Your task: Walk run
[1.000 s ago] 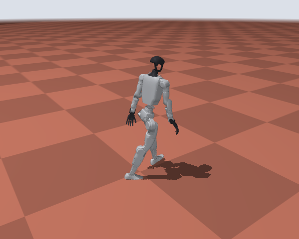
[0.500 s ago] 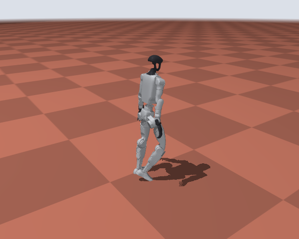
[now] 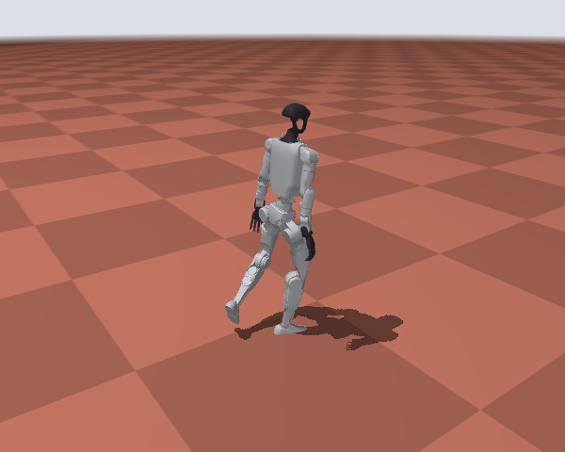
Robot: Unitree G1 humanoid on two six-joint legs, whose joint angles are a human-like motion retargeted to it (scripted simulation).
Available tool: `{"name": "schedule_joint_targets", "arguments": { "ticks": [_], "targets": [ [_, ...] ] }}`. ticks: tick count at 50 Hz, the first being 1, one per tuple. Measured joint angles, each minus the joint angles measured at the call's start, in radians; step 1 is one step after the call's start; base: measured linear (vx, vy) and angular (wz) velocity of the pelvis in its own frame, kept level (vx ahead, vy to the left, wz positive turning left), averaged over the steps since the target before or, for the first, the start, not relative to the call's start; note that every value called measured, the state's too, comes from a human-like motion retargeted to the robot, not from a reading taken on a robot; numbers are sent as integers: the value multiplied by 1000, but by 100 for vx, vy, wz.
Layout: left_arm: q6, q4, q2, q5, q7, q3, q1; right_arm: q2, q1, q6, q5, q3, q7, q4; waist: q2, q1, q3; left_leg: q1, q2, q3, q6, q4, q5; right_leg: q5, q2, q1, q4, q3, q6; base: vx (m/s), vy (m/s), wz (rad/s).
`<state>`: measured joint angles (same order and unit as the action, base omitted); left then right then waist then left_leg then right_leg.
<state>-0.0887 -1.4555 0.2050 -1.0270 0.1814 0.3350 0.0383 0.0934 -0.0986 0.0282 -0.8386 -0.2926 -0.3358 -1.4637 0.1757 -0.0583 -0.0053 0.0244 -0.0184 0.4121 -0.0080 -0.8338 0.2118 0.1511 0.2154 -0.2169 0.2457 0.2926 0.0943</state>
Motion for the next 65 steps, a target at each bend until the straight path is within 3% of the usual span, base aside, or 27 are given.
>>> {"name": "schedule_joint_targets", "arguments": {
  "ticks": [2,5,10,15,20,23,28,30,33,36,38,41,47,50,52,55,57,62,65],
  "targets": [
    [22,-23,-5,-12,-6,13,15,12,40,-17,-3,22,-14,-7,-3,-22,8,106,-65,26,18,-89,-71,11,-7,60,-45,64,-5,53,-4,25],
    [40,-47,-17,-18,-10,38,46,34,105,-32,-18,58,-17,-28,-17,-64,4,254,-84,12,-32,-52,-153,25,-53,123,-110,85,-11,60,-3,-11],
    [55,-67,-34,-11,-10,67,80,61,200,-23,-72,91,13,-9,-62,-128,8,430,-83,23,3,264,-253,65,-140,220,-178,91,-30,64,1,-21],
    [75,-84,-51,-28,16,73,77,69,245,-5,-93,102,-3,43,-74,-191,18,536,-10,-87,13,622,-258,114,-166,312,-203,69,-74,62,8,-35],
    [84,-74,-44,-57,56,67,62,53,236,24,-80,106,10,63,-70,-205,-11,574,13,-109,97,608,-243,125,-153,370,-170,54,-153,83,15,-20],
    [79,-64,-45,-62,44,67,53,53,196,35,-90,96,23,55,-68,-265,-19,545,-40,-47,87,528,-208,47,-138,393,-101,-23,-210,90,20,-94],
    [69,-42,-34,-8,55,66,34,35,121,5,-103,105,-22,9,-112,-230,-58,418,-85,-61,101,505,-304,-322,-139,317,209,-54,-233,93,23,-42],
    [55,-30,-16,22,74,51,11,31,104,-11,-103,107,-39,-6,-138,-208,-64,352,-107,-49,88,530,-331,-416,-118,248,388,-13,-202,75,18,-39],
    [41,-8,27,63,52,7,-43,25,84,-12,-108,100,-42,-12,-146,-164,-51,260,-94,-37,70,583,-349,-320,-73,100,602,-10,-189,58,11,-13],
    [20,8,67,78,8,-43,-111,21,53,-4,-104,78,-32,-15,-140,-107,-38,177,-39,-56,72,662,-346,-243,-47,-45,653,2,-193,37,6,56],
    [0,21,88,83,-5,-76,-159,20,29,-4,-101,60,-28,-18,-138,-73,-31,130,-9,-76,69,698,-352,-162,-26,-116,601,42,-178,96,14,67],
    [-44,65,118,71,14,-130,-221,21,0,-9,-92,45,-18,-31,-129,-35,-19,61,29,-97,60,734,-373,-67,-21,-183,395,106,-112,64,5,52],
    [-156,211,145,29,21,-227,-276,10,-21,-24,-79,-6,9,-73,-99,1,-1,-87,92,-145,33,792,-435,-18,-128,-286,-59,47,-67,67,-2,47],
    [-186,235,117,43,-11,-232,-261,9,-15,-30,-66,-18,13,-89,-101,5,-7,-131,95,-157,20,779,-474,3,-144,-313,-92,63,-40,81,-4,26],
    [-174,215,73,55,-37,-207,-232,10,-7,-34,-70,-25,19,-92,-105,11,-19,-148,98,-165,10,755,-485,-30,-132,-318,-30,60,19,83,-2,37],
    [-127,146,21,61,-44,-164,-174,13,-8,-18,-80,-20,24,-88,-107,60,-37,-185,102,-214,-26,705,-437,-135,-89,-286,27,120,35,89,-8,79],
    [-87,97,0,30,-84,-143,-125,17,-9,-11,-85,-22,30,-91,-112,52,-44,-202,98,-234,-62,652,-336,-118,-85,-274,98,68,53,84,-11,50],
    [-24,-24,-33,-102,-341,-90,9,31,16,-19,-84,4,21,-85,-51,16,-53,-144,97,-86,-59,348,25,-48,-16,-89,32,91,17,93,-12,4],
    [-8,-74,-16,-134,-365,-88,43,47,60,-13,-88,28,22,-64,-1,-13,-41,-27,57,-8,-52,83,-32,-16,28,-17,-1,80,-12,57,-8,4]
  ]
}}
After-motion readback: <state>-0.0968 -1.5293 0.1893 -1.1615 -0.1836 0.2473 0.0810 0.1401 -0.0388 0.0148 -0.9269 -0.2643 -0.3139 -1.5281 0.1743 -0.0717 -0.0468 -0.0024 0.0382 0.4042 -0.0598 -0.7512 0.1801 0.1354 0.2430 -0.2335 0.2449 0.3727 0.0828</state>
